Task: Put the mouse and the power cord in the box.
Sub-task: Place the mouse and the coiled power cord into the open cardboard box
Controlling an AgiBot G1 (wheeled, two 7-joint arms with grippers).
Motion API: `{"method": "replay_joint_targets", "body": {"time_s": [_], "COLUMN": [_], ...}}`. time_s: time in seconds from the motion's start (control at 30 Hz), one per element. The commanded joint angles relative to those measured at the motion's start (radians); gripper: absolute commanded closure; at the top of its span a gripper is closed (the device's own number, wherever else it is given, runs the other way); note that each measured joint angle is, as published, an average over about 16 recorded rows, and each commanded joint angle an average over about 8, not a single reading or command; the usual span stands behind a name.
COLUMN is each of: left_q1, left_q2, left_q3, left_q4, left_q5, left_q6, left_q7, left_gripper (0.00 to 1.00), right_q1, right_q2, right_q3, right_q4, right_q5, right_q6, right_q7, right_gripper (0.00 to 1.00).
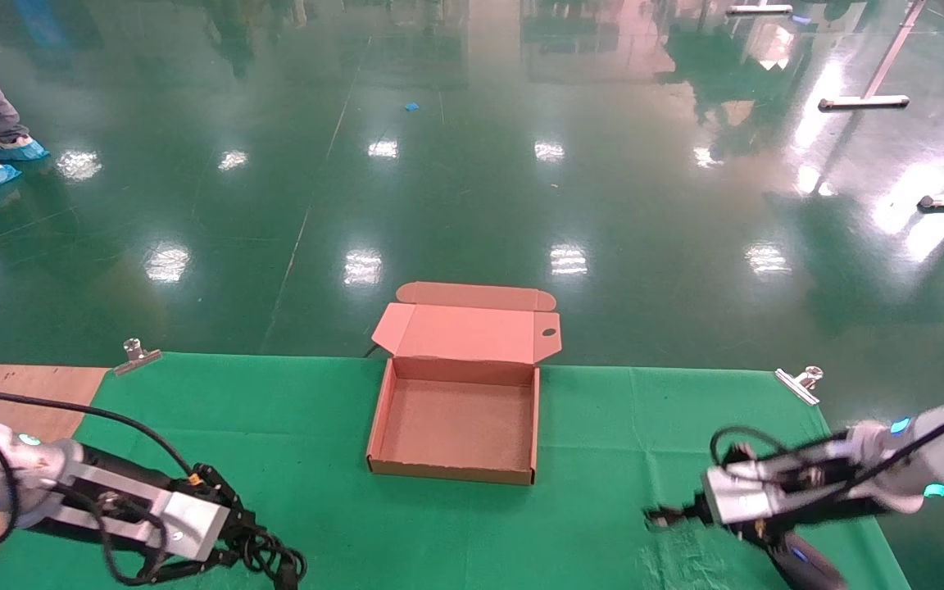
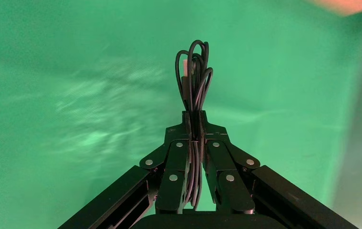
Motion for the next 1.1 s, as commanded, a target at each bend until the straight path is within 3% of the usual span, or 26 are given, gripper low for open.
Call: {"method": "replay_joint_targets", "body": {"time_s": [0.03, 0.3, 0.47, 0.8, 1.1], "left_q1": [-0.021, -0.078, -0.120, -0.198, -0.209], "left_q2": [-0.009, 0.016, 0.068, 0.175, 0.232], "left_q3": [-0.005, -0.006, 0.011, -0.004, -0.022], "left_q4": [0.007, -0.001, -0.007, -0.015, -0.037], "left_q5": [-0.008, -0.010, 0.015, -0.007, -0.032], "left_q6": [0.061, 0.023, -0.038, -0.147, -0.236], "left_q7": [-0.009, -0.074, -0.144, -0.286, -0.293], "left_gripper": [1.00, 1.00, 1.00, 1.00, 1.00], "right_q1": [0.021, 0.115, 0.163, 0.211, 0.218], "right_q2": [0.013, 0.011, -0.014, -0.139, -0.228], "right_q3": [0.011, 0.021, 0.029, 0.029, 0.024], "right_q4": [0.009, 0.078, 0.137, 0.226, 0.185], "right_q5": [0.016, 0.031, 0.041, 0.032, 0.023], "right_q6": [-0.030, -0.115, -0.124, -0.025, 0.066], "right_q7": [-0.011, 0.023, 0.080, 0.220, 0.239], "right_gripper": [1.00, 1.00, 1.00, 1.00, 1.00]}}
